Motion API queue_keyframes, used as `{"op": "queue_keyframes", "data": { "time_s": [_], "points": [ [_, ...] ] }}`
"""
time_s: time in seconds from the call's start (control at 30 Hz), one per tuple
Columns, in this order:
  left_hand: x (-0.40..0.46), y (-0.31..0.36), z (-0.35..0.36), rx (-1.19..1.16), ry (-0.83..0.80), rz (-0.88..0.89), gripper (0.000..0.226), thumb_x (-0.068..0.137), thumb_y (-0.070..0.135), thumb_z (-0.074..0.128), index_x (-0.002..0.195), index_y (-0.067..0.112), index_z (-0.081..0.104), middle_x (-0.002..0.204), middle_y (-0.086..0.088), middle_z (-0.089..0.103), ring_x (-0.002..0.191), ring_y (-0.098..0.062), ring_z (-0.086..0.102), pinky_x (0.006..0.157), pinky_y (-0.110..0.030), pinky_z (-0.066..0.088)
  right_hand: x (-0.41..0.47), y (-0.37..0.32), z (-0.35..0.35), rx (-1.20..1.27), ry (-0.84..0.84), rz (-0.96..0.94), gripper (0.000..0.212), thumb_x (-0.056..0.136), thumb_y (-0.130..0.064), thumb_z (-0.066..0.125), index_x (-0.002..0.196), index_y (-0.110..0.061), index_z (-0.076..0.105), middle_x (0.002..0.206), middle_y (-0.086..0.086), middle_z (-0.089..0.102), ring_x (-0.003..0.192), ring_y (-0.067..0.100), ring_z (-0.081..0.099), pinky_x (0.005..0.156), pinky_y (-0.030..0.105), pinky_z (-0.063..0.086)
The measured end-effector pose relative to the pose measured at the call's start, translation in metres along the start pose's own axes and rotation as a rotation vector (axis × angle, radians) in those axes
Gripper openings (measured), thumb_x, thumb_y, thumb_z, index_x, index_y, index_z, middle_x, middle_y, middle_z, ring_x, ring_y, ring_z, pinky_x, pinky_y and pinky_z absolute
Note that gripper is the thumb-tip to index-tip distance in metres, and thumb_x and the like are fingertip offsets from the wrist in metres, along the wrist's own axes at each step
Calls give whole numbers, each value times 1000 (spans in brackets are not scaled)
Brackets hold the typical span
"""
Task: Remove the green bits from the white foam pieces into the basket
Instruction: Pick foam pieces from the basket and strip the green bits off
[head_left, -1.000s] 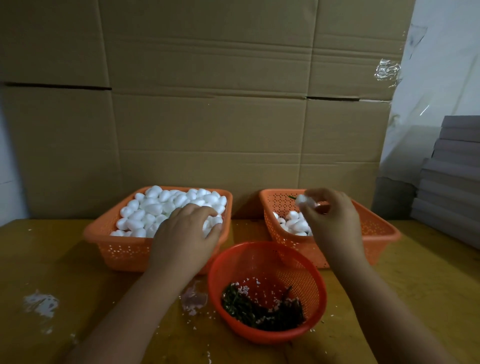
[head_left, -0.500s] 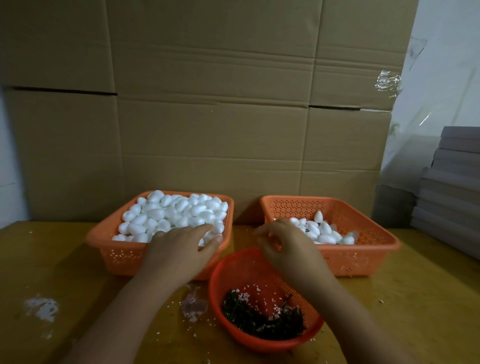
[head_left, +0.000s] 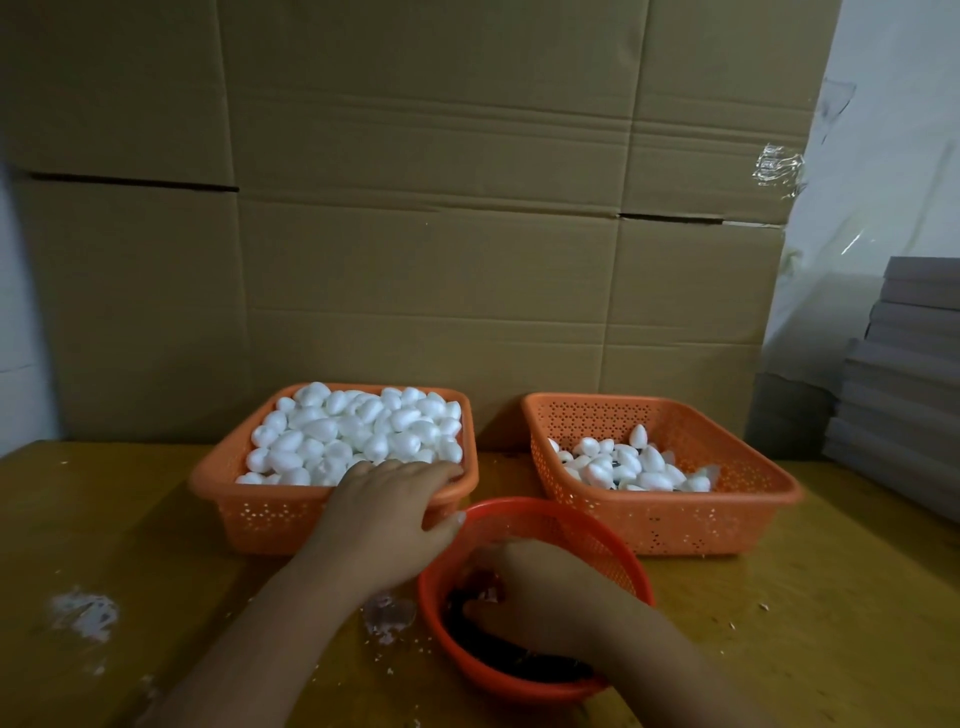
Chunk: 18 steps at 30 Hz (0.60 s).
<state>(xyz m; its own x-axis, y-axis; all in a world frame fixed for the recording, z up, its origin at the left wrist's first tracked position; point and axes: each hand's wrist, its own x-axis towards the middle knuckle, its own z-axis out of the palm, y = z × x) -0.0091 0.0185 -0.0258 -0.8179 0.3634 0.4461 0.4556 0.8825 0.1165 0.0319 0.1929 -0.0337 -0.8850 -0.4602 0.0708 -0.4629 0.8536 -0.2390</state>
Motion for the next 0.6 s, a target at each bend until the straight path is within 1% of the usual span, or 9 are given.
{"op": "queue_keyframes", "data": {
  "time_s": [0.17, 0.27, 0.4, 0.53, 0.6],
  "points": [
    [1, 1, -1, -11, 9, -19, 40, 91, 56, 49, 128, 42, 51, 123, 20, 57, 118, -6, 50, 101, -29, 32, 0, 1, 2, -12, 9, -2, 35, 92, -29, 57, 126, -20, 61, 128, 3, 61, 115, 22, 56, 97, 36, 45],
    [0, 1, 0, -18, 26, -35, 27, 93, 52, 49, 112, 37, 60, 111, 17, 59, 109, -7, 52, 96, -27, 33, 0, 1, 2, -11, 13, -3, 34, 92, -29, 56, 124, -19, 61, 127, 3, 61, 114, 22, 56, 97, 36, 45],
    [-2, 1, 0, 22, 25, -51, 23, 95, 50, 46, 105, 36, 62, 104, 14, 59, 104, -9, 52, 93, -28, 37, 1, 2, 2, -25, 20, 3, 33, 92, -30, 56, 123, -19, 62, 126, 3, 61, 112, 22, 57, 95, 36, 46],
    [0, -1, -3, 9, 5, -77, 22, 94, 48, 50, 84, 31, 60, 89, 12, 60, 94, -11, 54, 82, -28, 39, 0, 2, 4, -23, 22, 6, 32, 93, -31, 56, 122, -18, 62, 124, 3, 61, 110, 22, 57, 94, 37, 47],
    [0, -3, -5, 2, -41, -106, 23, 93, 51, 51, 86, 32, 62, 91, 12, 58, 95, -11, 52, 79, -27, 38, 0, 2, 4, -18, 26, 7, 32, 93, -31, 56, 122, -19, 62, 124, 3, 61, 109, 21, 57, 93, 36, 47]
  ]
}}
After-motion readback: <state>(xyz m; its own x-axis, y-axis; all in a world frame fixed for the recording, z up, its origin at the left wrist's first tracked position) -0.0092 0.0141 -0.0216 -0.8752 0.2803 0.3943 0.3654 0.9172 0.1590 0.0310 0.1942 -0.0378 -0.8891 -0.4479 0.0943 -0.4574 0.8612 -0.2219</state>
